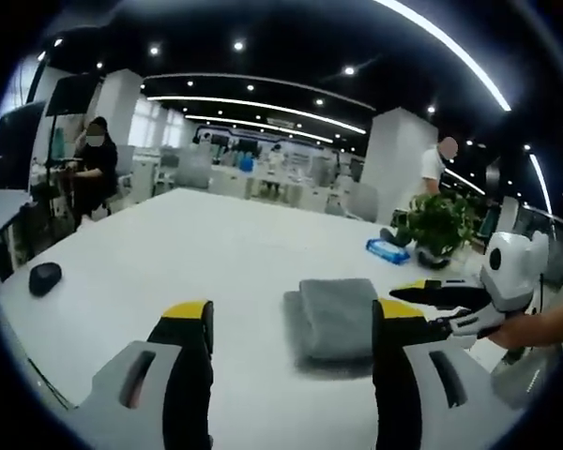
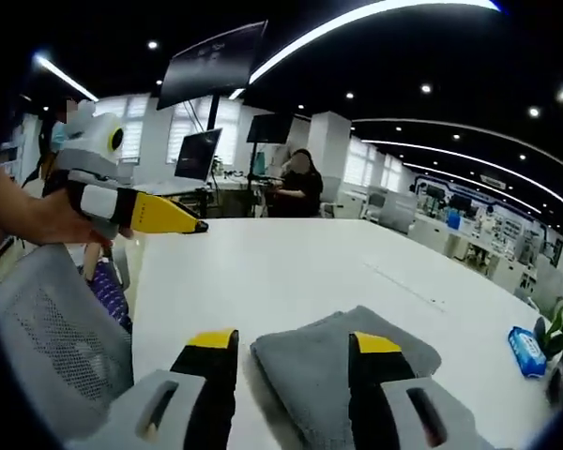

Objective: Open the folded towel by lifting each exposed corner and separating the folded layers until the towel lies flat within the target outline without major curled edges

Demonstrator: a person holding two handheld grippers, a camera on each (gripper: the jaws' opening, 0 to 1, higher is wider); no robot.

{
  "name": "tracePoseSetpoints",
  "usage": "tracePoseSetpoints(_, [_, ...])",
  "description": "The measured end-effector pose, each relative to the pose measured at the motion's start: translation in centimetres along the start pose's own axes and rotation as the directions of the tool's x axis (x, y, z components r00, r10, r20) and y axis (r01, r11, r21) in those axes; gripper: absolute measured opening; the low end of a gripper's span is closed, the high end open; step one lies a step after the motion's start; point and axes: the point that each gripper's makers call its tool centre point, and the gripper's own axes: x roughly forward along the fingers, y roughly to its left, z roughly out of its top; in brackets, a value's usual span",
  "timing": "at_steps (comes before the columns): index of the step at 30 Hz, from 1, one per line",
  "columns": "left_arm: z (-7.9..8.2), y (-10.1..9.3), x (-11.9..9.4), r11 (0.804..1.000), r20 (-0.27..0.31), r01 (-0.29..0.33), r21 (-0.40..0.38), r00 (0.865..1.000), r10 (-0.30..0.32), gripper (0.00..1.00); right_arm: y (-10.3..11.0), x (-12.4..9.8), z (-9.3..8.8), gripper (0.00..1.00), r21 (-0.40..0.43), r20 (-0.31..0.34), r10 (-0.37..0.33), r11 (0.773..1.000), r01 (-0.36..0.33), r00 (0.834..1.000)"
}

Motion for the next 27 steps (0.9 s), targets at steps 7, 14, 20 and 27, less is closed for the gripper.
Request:
tracePoseSetpoints(7, [-0.7, 0.0, 0.1, 1.000, -0.042, -0.007, -0.009, 0.999, 0.007, 0.58, 0.9, 2.7, -1.4, 0.40, -0.026, -0.059, 0.045, 0.999, -0.046, 0.997])
tracePoseSetpoints(14, [-1.6, -0.1, 0.3, 1.000, -0.090, -0.008, 0.005, 0.996, 0.009, 0.55, 1.1, 4.2, -2.7, 0.36, -0.040, -0.108, 0.051, 0.998, -0.056, 0.993])
tracePoseSetpoints(20, [-2.5, 0.1, 0.5, 1.000, -0.137, -0.018, -0.008, 0.990, 0.016, 0.53, 1.6, 5.4, -4.0, 0.33, -0.024, -0.154, 0.060, 0.998, -0.065, 0.986])
tracePoseSetpoints(27, [-2.8, -0.1, 0.4, 1.000, -0.151, -0.011, -0.012, 0.988, 0.009, 0.52, 1.3, 6.7, -5.5, 0.28, -0.018, -0.210, 0.038, 0.999, -0.043, 0.977])
